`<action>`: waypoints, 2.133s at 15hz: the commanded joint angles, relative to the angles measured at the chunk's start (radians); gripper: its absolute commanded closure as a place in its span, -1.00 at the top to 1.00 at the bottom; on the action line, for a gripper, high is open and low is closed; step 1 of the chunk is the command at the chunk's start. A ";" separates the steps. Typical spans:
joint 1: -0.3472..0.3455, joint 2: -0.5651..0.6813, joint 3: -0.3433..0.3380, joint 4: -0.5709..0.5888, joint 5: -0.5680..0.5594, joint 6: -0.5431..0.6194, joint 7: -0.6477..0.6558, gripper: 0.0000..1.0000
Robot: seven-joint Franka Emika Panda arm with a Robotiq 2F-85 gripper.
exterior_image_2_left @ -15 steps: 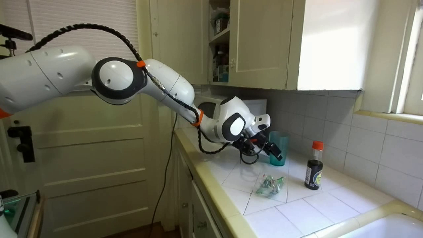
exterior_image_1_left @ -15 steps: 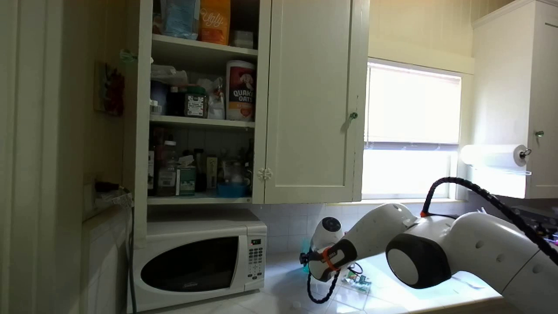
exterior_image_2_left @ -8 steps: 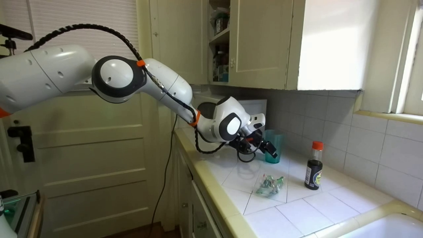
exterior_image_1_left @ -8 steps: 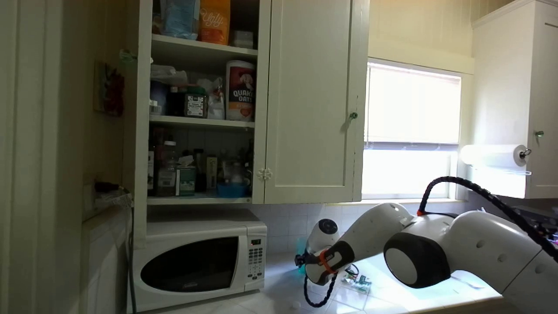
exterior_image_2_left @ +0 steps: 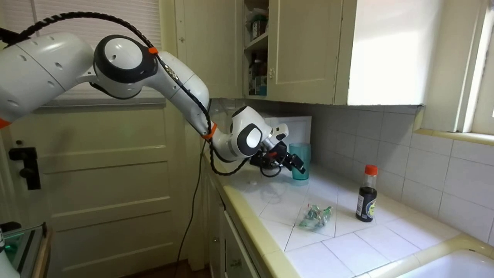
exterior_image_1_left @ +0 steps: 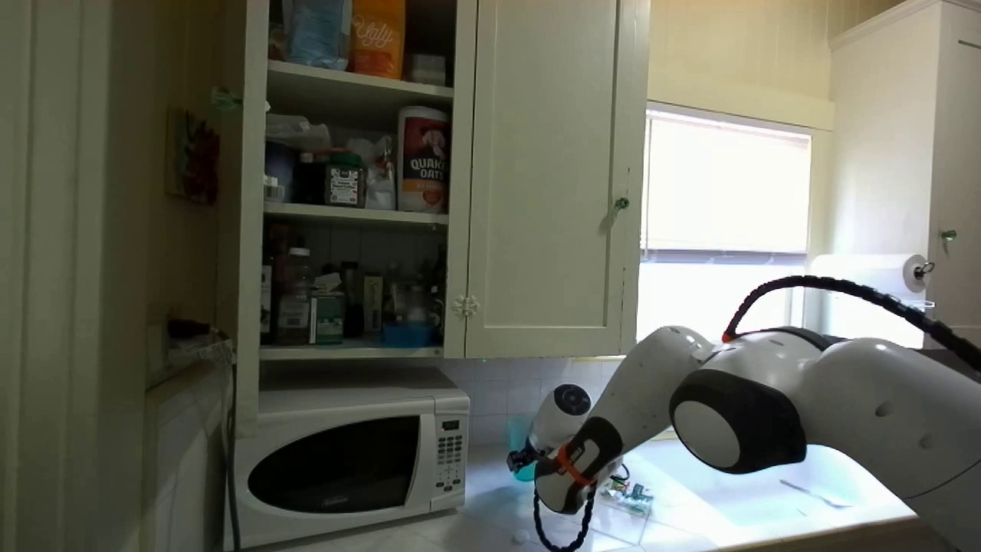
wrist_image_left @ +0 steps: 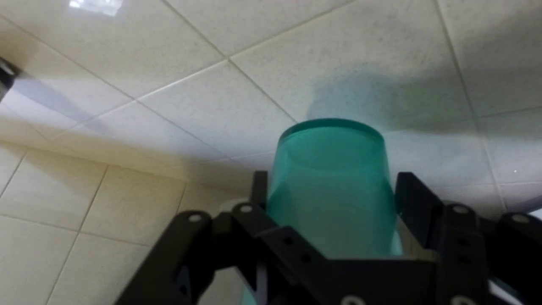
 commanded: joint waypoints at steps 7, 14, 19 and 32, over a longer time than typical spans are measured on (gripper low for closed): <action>0.074 -0.349 -0.027 -0.544 -0.067 0.255 -0.004 0.02; 0.250 -0.651 -0.200 -0.908 -0.045 0.172 -0.039 0.02; 0.622 -0.743 -0.592 -0.918 -0.070 0.007 -0.065 0.02; 1.423 -0.782 -1.135 -0.706 -0.410 -0.309 0.072 0.02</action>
